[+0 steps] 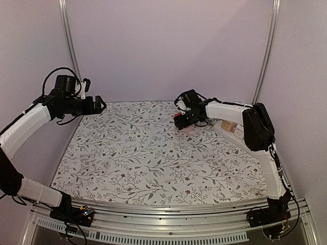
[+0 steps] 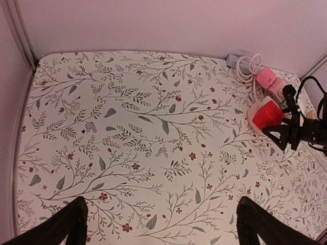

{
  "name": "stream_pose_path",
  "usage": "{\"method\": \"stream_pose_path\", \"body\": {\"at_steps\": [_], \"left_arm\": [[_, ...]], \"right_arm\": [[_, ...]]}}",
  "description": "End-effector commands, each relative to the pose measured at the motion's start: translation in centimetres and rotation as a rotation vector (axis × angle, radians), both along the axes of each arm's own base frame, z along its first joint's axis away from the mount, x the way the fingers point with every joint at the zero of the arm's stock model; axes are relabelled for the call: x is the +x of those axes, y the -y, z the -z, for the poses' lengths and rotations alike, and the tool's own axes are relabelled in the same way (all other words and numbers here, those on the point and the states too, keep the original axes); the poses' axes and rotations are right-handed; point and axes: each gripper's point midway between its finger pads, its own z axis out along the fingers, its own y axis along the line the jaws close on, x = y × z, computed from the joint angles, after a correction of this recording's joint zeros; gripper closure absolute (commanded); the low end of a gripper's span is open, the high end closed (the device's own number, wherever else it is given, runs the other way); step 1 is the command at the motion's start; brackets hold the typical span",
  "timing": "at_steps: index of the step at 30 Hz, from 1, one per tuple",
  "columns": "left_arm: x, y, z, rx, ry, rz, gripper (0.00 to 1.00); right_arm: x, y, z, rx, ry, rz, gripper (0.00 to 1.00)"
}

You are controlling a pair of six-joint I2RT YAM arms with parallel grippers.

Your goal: Pull the plug off the socket

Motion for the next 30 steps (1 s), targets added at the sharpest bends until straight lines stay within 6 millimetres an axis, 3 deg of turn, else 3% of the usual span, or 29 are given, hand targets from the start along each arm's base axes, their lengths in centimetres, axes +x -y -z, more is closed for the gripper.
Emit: {"method": "stream_pose_path", "body": {"at_steps": [1, 11, 16, 23, 30], "left_arm": [[-0.4, 0.7, 0.0, 0.004, -0.004, 0.027, 0.0], [-0.4, 1.5, 0.4, -0.009, -0.022, 0.048, 0.01], [-0.4, 1.4, 0.5, 0.0, -0.024, 0.046, 0.0], [-0.3, 1.4, 0.8, 0.006, -0.031, 0.044, 0.0], [-0.3, 1.5, 0.9, 0.004, -0.037, 0.046, 0.0]], "right_arm": [[-0.1, -0.5, 1.1, -0.01, -0.026, -0.033, 0.23], [-0.2, -1.1, 0.5, 0.021, -0.022, -0.059, 0.47], [-0.6, -1.2, -0.5, 0.053, 0.005, -0.051, 0.5], [-3.2, -1.3, -1.9, 0.061, 0.032, -0.034, 0.51], [-7.0, -1.8, -1.9, 0.081, 0.023, -0.02, 0.52]]}}
